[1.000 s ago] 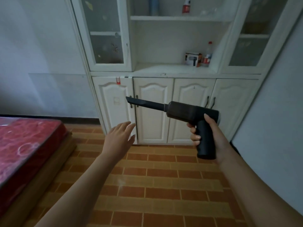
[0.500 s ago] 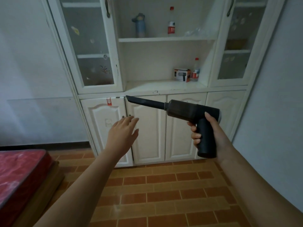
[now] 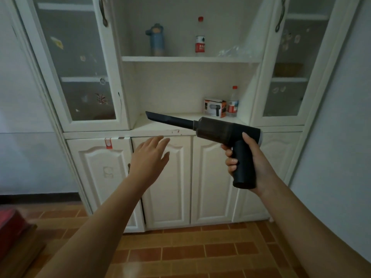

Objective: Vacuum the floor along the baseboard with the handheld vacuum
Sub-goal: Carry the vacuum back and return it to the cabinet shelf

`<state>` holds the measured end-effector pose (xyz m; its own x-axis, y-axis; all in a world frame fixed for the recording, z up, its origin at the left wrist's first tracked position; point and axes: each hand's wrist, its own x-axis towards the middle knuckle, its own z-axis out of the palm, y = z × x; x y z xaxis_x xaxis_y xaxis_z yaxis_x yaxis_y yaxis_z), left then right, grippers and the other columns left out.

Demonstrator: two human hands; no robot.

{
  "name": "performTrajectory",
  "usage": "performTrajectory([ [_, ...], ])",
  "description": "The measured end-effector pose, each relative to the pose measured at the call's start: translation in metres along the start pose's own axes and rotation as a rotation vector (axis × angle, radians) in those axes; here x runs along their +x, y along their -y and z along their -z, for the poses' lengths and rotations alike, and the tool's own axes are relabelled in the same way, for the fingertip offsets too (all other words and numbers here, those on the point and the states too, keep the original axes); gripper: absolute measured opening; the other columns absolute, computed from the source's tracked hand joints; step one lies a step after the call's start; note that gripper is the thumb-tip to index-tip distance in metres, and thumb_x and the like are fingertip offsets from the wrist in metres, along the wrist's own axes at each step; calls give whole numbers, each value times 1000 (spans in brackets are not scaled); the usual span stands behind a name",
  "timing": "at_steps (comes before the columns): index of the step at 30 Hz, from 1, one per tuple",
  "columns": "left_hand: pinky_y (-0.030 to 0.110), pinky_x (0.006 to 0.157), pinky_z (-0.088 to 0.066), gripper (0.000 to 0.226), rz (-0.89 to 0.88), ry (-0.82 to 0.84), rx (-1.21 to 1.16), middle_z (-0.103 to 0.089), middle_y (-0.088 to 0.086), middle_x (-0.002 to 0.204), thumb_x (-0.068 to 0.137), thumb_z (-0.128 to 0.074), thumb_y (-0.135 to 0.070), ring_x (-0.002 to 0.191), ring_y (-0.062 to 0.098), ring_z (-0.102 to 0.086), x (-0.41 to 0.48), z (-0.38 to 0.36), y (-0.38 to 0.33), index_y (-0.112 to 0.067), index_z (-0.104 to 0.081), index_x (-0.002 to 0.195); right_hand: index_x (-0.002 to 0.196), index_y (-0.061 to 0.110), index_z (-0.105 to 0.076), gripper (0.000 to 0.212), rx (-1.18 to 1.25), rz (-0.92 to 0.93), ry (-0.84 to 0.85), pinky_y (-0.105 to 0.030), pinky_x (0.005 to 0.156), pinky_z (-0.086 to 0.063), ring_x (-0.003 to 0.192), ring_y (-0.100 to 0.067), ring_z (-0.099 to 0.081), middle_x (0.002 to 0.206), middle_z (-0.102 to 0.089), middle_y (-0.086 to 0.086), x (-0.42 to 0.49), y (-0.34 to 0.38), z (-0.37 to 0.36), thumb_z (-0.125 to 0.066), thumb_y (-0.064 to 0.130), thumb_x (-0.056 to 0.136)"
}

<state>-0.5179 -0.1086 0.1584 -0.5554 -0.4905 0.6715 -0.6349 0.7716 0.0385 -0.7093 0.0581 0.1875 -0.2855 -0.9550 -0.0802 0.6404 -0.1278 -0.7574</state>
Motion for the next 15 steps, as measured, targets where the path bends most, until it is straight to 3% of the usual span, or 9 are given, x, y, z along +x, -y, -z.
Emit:
performTrajectory([
  [15,50,89,-48,50,-25,-106,102,-60,19,123,76,-75,-16,109,35,-60,135,-112,39,-5,-59,122,108,5,-56,49,-10,11,7,-19,38,-46,43,-10,-52,66,-59,-4,176,80,42,-57,44,78],
])
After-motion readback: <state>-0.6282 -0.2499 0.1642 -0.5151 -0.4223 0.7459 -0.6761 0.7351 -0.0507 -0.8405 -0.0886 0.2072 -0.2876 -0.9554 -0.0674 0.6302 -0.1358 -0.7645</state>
